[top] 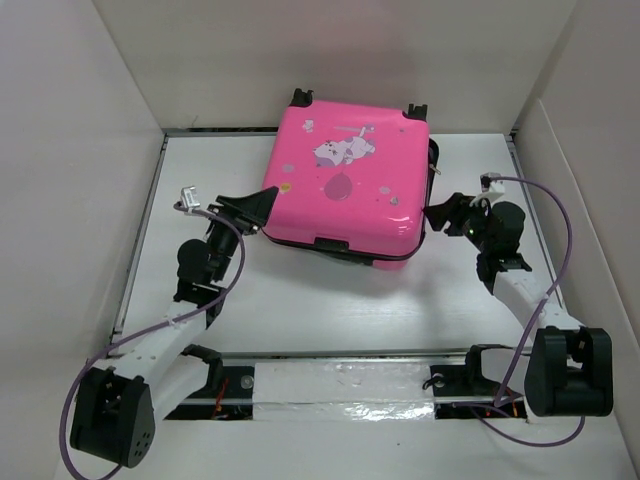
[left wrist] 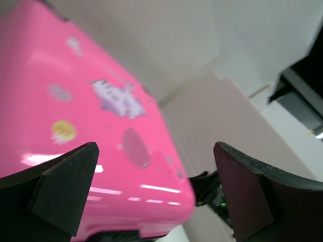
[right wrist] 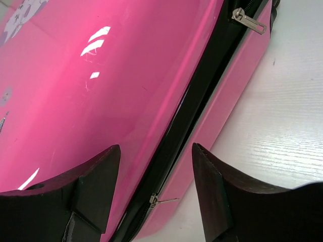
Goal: Pack the luggage
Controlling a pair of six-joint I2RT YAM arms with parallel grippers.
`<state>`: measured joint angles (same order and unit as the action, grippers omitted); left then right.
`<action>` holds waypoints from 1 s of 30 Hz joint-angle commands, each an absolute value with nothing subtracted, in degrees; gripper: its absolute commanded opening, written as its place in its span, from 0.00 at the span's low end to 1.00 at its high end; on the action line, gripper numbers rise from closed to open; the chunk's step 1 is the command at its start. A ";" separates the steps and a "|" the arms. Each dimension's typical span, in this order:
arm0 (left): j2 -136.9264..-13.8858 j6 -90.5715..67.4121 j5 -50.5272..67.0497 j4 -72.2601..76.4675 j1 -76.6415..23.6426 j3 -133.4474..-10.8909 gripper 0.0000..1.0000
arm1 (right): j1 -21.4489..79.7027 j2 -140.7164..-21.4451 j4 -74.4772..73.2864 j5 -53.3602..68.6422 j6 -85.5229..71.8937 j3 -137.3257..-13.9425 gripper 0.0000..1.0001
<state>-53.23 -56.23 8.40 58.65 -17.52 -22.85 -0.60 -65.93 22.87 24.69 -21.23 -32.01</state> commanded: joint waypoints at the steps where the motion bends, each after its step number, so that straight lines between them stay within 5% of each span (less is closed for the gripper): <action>1: -50.37 -52.30 2.83 45.74 -14.70 -20.14 0.99 | 0.53 -64.78 23.20 30.15 -21.53 -31.55 0.65; 7: -47.20 -54.41 8.70 48.18 -6.60 -9.67 0.95 | 0.00 -65.83 23.81 30.85 -21.27 -31.73 0.65; 10: -47.02 -53.96 7.30 43.70 -6.59 -8.27 0.59 | 0.00 -66.09 23.91 30.59 -21.18 -31.55 0.64; 11: -48.07 -54.31 7.29 43.51 -6.59 -6.70 0.33 | 0.00 -66.01 23.91 30.32 -21.18 -31.55 0.62; 14: -52.88 -54.41 10.10 44.47 -6.59 -4.75 0.00 | 0.00 -66.01 23.64 30.24 -21.01 -31.46 0.54; 20: -67.47 -54.75 17.66 55.87 -6.59 -6.06 0.00 | -0.52 -65.22 23.20 30.06 -20.83 -31.64 0.31; 30: -86.47 -60.90 19.07 81.63 -9.23 -8.61 0.00 | -0.53 -64.25 22.32 30.32 -20.04 -31.20 0.29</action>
<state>-83.85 -58.54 17.34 66.59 -8.54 -7.40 -0.67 -65.60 21.82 28.93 -20.93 -31.86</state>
